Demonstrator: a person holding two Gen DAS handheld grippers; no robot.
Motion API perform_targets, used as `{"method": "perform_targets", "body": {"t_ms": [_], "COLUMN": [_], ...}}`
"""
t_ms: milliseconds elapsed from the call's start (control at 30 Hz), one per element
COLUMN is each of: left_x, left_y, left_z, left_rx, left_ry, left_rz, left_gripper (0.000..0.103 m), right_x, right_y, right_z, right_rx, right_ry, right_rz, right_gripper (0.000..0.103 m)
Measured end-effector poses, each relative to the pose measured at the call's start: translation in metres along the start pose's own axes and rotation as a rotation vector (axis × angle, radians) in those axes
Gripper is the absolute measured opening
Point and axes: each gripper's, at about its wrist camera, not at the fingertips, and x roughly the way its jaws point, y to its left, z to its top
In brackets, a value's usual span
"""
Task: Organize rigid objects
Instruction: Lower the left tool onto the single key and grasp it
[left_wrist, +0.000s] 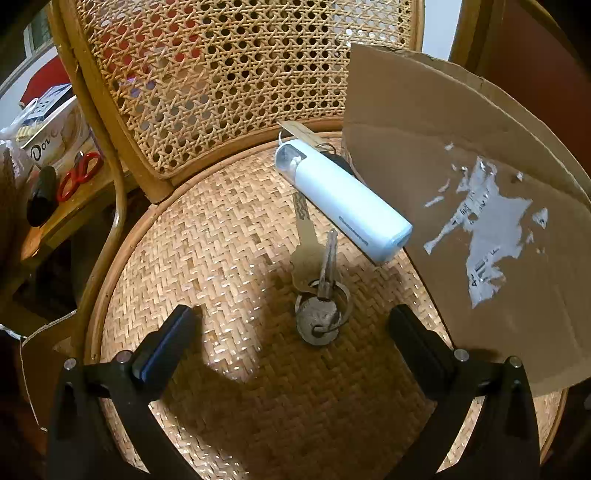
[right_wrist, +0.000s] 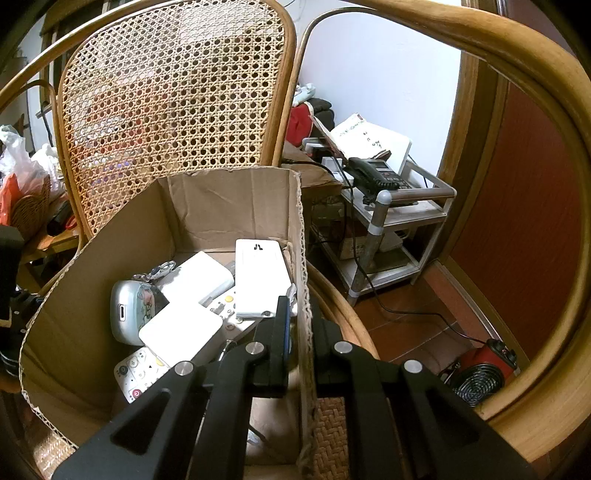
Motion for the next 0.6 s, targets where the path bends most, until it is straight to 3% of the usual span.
{"method": "perform_targets", "body": {"t_ms": [433,567,600], "left_x": [0.005,0.000,-0.002], "left_y": [-0.003,-0.008,-0.011], "left_z": [0.005,0.006,0.006], "left_rx": [-0.024,0.005,0.017], "left_ry": [-0.010,-0.040,-0.050], "left_rz": [0.022,0.006,-0.015], "left_gripper": [0.103,0.078,0.068], "right_x": [0.000,0.000,0.000], "right_y": [0.000,-0.001,-0.001], "right_z": [0.000,0.000,0.000], "right_rx": [0.001,0.002,0.003], "right_ry": [-0.001,-0.001,-0.001], "right_rz": [0.000,0.000,0.000], "right_gripper": [0.011,0.011,0.011]}}
